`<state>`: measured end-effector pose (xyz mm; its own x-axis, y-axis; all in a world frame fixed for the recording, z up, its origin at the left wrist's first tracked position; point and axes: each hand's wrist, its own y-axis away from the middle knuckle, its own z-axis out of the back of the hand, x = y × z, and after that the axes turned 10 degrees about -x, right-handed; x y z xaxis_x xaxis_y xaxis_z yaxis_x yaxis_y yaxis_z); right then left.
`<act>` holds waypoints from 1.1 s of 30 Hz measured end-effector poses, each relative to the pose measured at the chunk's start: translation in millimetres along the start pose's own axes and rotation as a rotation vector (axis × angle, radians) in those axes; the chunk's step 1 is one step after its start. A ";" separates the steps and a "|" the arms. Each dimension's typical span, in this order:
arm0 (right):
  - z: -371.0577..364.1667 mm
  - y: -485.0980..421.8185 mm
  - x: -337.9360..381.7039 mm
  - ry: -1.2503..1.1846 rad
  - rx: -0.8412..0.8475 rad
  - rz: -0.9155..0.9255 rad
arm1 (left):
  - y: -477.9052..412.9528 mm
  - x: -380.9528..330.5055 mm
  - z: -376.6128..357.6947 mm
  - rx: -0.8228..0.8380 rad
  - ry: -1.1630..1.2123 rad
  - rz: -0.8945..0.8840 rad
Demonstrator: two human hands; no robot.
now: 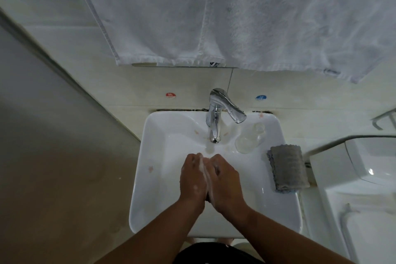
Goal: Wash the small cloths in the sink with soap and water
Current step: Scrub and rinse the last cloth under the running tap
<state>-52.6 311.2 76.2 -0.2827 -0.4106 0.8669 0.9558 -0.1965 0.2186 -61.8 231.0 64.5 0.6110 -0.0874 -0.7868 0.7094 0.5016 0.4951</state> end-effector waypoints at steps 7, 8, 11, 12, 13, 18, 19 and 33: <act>5.6 -25.3 -3.5 0.167 -0.082 -0.037 | 13.3 -13.4 1.9 0.155 0.159 0.104; 5.9 -16.2 1.3 0.129 -0.041 -0.032 | 7.7 -11.4 1.8 0.114 0.187 0.116; 0.8 2.9 8.9 0.033 0.016 0.008 | -2.2 -8.6 2.4 0.120 0.193 0.133; -0.1 -1.7 6.7 0.063 -0.027 0.019 | 2.1 -9.5 1.9 0.131 0.205 0.123; -0.4 -11.6 2.8 0.099 -0.084 0.012 | 7.7 -10.9 2.4 0.148 0.206 0.096; 2.5 -29.9 -1.5 0.064 -0.142 -0.128 | 16.0 -19.3 1.1 0.170 0.202 0.043; 0.9 -19.7 2.2 0.044 -0.112 -0.113 | 8.2 -19.4 0.8 0.105 0.186 0.020; 0.1 5.3 4.0 0.126 -0.059 0.068 | 0.0 -9.2 1.4 0.138 0.178 0.048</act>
<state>-48.7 308.7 80.8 -0.2285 -0.5330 0.8147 0.9678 -0.2149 0.1309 -66.9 230.6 72.4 0.5826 0.0932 -0.8074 0.7297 0.3777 0.5700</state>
